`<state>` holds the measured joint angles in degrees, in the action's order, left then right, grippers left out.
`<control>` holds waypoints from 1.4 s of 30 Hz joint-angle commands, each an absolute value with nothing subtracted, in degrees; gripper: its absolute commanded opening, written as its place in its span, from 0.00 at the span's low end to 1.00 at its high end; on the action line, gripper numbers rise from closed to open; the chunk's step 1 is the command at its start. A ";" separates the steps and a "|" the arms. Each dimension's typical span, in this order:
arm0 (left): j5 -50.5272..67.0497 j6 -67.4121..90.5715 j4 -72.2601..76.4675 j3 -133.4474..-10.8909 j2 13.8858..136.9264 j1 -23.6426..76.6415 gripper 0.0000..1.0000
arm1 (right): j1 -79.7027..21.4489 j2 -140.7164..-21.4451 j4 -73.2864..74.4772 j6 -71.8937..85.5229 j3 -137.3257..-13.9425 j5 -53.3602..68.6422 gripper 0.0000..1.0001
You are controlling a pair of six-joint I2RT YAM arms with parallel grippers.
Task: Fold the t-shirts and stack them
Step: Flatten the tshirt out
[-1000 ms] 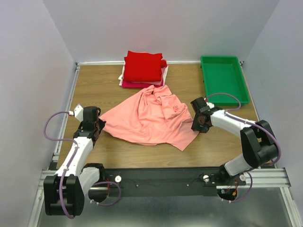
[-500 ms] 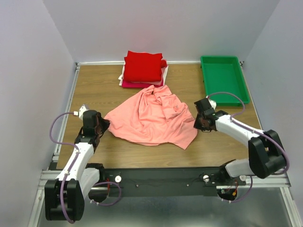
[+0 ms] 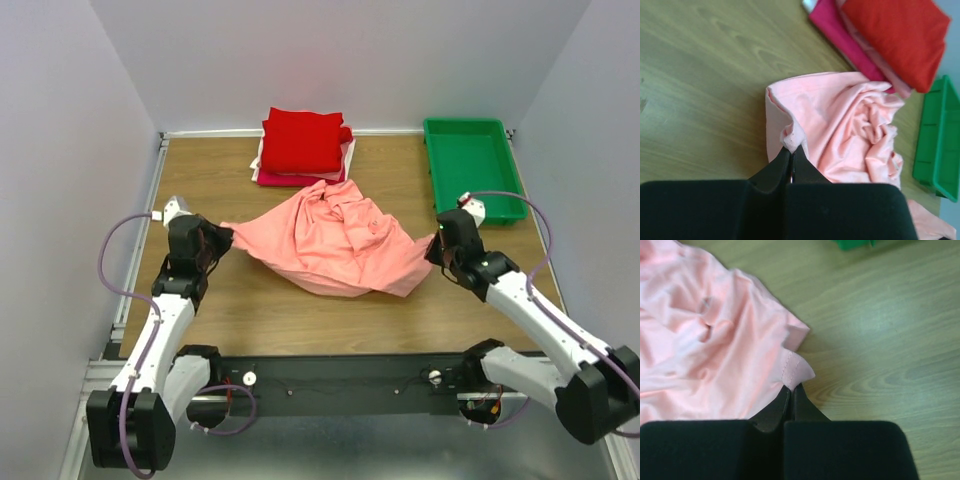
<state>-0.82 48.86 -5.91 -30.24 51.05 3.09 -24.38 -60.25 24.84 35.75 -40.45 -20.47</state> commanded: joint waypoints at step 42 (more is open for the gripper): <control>-6.51 35.77 -47.28 -116.62 41.84 6.24 0.00 | -24.35 -45.09 32.08 26.80 -108.18 3.34 0.00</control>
